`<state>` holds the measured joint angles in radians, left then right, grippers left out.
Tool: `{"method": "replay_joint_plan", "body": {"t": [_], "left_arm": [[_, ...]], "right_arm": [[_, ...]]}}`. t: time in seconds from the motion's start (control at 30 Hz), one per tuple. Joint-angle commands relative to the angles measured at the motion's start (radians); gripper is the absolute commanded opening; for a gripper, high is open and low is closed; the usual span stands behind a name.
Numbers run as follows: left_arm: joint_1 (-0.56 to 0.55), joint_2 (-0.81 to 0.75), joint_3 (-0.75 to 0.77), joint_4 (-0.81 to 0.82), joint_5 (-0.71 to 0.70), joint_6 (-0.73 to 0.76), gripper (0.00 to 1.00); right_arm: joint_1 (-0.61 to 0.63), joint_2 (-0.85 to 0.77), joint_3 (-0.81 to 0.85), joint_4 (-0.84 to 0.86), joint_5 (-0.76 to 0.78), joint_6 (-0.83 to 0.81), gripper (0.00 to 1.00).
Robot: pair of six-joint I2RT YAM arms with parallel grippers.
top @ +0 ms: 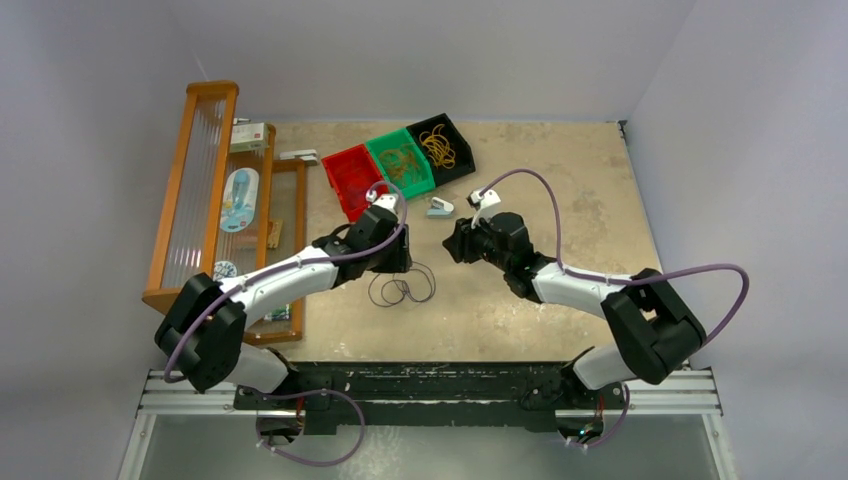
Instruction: Untangle the cables
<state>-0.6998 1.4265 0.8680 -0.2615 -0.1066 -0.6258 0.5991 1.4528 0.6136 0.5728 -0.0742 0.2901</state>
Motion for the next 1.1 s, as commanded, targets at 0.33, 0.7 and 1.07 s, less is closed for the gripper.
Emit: {"method": "replay_joint_plan", "body": {"t": [0.33,0.7,1.07], "left_arm": [[-0.082,0.035,-0.018,-0.012,-0.018,-0.132,0.43],[-0.095,0.097,-0.036,0.020,-0.012,-0.138,0.40],[-0.096,0.132,-0.009,0.018,-0.028,-0.102,0.15]], "right_arm": [[-0.005,0.001,0.017,0.039,-0.019,0.067,0.45],[-0.004,-0.002,0.007,0.044,-0.029,0.076,0.44],[-0.005,-0.001,0.007,0.051,-0.031,0.078,0.44]]}}
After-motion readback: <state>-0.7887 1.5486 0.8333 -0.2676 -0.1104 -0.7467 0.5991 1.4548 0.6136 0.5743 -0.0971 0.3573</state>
